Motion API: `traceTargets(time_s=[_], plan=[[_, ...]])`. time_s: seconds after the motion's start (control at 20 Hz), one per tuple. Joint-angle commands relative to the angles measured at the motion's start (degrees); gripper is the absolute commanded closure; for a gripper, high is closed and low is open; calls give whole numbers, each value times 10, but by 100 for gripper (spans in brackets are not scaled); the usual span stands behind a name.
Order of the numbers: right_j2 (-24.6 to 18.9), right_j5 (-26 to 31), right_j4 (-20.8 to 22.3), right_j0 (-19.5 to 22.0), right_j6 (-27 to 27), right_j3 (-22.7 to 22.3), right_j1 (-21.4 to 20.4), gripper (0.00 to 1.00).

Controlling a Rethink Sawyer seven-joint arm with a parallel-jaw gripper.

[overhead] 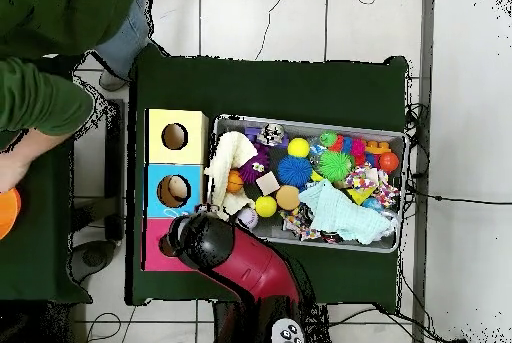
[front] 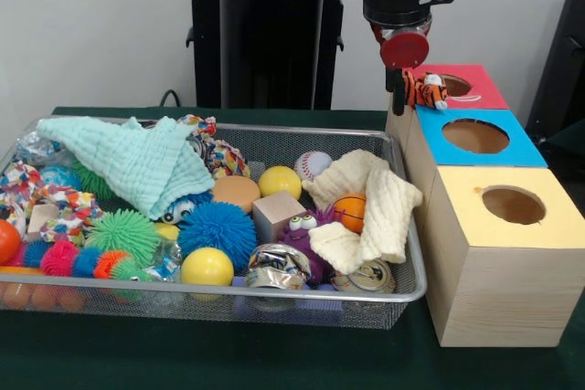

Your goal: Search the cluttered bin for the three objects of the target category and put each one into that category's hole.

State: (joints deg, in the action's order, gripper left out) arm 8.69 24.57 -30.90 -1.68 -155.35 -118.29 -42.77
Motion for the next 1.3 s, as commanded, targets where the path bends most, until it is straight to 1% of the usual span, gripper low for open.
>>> traceTargets(time_s=[0.05,0.1,0.25,0.35,0.55,0.75,0.85,0.95,1.0,1.2,1.3], plan=[[-1,-19,-3,3,-78,45,16,0],[1,-20,-5,2,-82,43,16,100],[-6,-23,-6,7,-77,38,13,100],[-20,-30,-10,15,-68,33,11,100],[-23,-33,-12,16,-69,31,8,100],[-33,-52,-16,24,-66,18,3,100],[-29,-47,-14,22,-67,20,3,100],[-12,-45,-9,8,-78,28,8,100],[-3,-44,-7,1,-84,33,11,0],[-27,-60,-10,17,-66,22,4,0],[-27,-62,-10,17,-67,21,4,0]])
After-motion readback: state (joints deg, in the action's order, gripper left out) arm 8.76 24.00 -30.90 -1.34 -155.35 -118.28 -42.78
